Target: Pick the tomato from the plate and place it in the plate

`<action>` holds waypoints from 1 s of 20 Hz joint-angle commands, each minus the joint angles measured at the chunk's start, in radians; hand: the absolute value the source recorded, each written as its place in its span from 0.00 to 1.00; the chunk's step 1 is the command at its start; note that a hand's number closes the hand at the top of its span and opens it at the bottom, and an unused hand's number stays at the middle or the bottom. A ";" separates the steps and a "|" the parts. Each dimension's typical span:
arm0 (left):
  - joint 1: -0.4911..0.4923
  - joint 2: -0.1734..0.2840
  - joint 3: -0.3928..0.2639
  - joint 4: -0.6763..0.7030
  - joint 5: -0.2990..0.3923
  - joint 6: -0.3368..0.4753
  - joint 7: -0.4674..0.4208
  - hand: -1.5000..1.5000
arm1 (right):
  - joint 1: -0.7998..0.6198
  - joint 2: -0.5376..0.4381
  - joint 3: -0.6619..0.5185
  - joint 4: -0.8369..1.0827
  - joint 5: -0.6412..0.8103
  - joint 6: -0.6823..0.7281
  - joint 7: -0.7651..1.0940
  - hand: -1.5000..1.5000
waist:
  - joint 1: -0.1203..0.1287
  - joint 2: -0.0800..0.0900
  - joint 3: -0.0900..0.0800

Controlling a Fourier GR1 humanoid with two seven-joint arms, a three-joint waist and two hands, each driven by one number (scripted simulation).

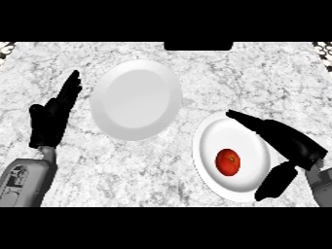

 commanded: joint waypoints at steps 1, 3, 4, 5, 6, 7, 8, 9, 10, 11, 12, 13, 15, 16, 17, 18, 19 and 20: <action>-0.059 -0.017 0.018 0.070 -0.017 -0.012 -0.013 0.50 | -0.068 0.077 0.030 0.057 0.077 0.045 0.057 0.00 | -0.001 0.001 0.000; 0.019 -0.051 -0.016 0.003 -0.038 0.009 -0.006 0.50 | 0.023 0.072 0.042 0.107 0.155 0.014 -0.062 0.00 | -0.001 0.000 0.000; 0.047 -0.027 0.009 0.011 -0.025 -0.019 -0.062 0.50 | -0.011 0.110 0.062 0.145 0.179 0.016 -0.051 0.00 | 0.002 0.000 0.000; -0.020 -0.024 0.041 0.080 -0.033 -0.018 -0.047 0.50 | -0.034 0.116 0.022 0.159 0.177 0.055 -0.059 0.00 | -0.002 0.000 0.000; 0.043 -0.046 -0.001 -0.004 -0.046 -0.007 -0.043 0.50 | -0.067 0.158 0.047 0.196 0.189 0.053 -0.031 0.00 | 0.003 0.000 0.000; 0.062 -0.023 0.012 -0.062 -0.040 -0.010 -0.004 0.50 | 0.042 0.141 0.087 0.158 0.240 0.003 -0.081 0.00 | 0.001 -0.001 0.000; 0.028 -0.049 0.008 -0.047 -0.066 0.010 0.027 0.50 | -0.003 0.190 0.054 0.182 0.246 0.023 -0.061 0.00 | 0.000 -0.001 0.000; 0.006 -0.023 0.056 0.037 -0.020 -0.054 -0.045 0.50 | -0.031 0.182 0.038 0.250 0.264 0.039 -0.107 0.00 | -0.001 0.000 0.000; 0.065 -0.037 0.015 -0.104 -0.045 -0.033 0.041 0.50 | -0.021 0.182 0.031 0.244 0.280 0.047 -0.106 0.00 | 0.002 -0.001 0.000; 0.008 -0.004 0.068 0.001 -0.026 -0.061 -0.007 0.50 | -0.030 0.190 0.025 0.328 0.293 0.024 -0.176 0.00 | 0.001 0.001 0.000; 0.010 -0.048 0.053 0.020 -0.047 -0.041 -0.037 0.50 | -0.012 0.175 0.006 0.271 0.303 0.075 -0.159 0.00 | -0.002 0.000 0.000; 0.044 -0.058 0.040 -0.008 -0.052 -0.021 -0.017 0.50 | -0.009 0.178 0.015 0.379 0.334 0.005 -0.246 0.00 | 0.001 0.000 0.000; 0.041 -0.037 0.068 -0.004 -0.042 -0.068 -0.033 0.50 | 0.084 0.195 0.022 0.225 0.363 0.024 -0.159 0.00 | -0.004 -0.001 0.000; 0.038 -0.073 0.037 -0.033 -0.086 -0.030 -0.014 0.50 | 0.001 0.235 -0.022 0.262 0.348 0.084 -0.131 0.00 | -0.002 -0.001 0.000; 0.083 -0.068 0.053 -0.018 -0.063 -0.054 -0.069 0.50 | -0.006 0.242 -0.021 0.334 0.372 0.061 -0.178 0.00 | 0.000 0.000 0.000; 0.010 -0.088 0.040 0.009 -0.079 -0.034 -0.014 0.50 | -0.014 0.264 -0.002 0.385 0.400 0.038 -0.206 0.00 | -0.001 0.000 0.000; 0.046 -0.061 0.070 -0.021 -0.062 -0.071 -0.037 0.50 | -0.010 0.277 -0.021 0.362 0.405 0.069 -0.183 0.00 | -0.001 -0.001 0.000; 0.053 -0.059 0.073 -0.034 -0.061 -0.066 -0.033 0.50 | 0.047 0.275 0.026 0.332 0.452 0.020 -0.189 0.00 | -0.002 -0.001 0.000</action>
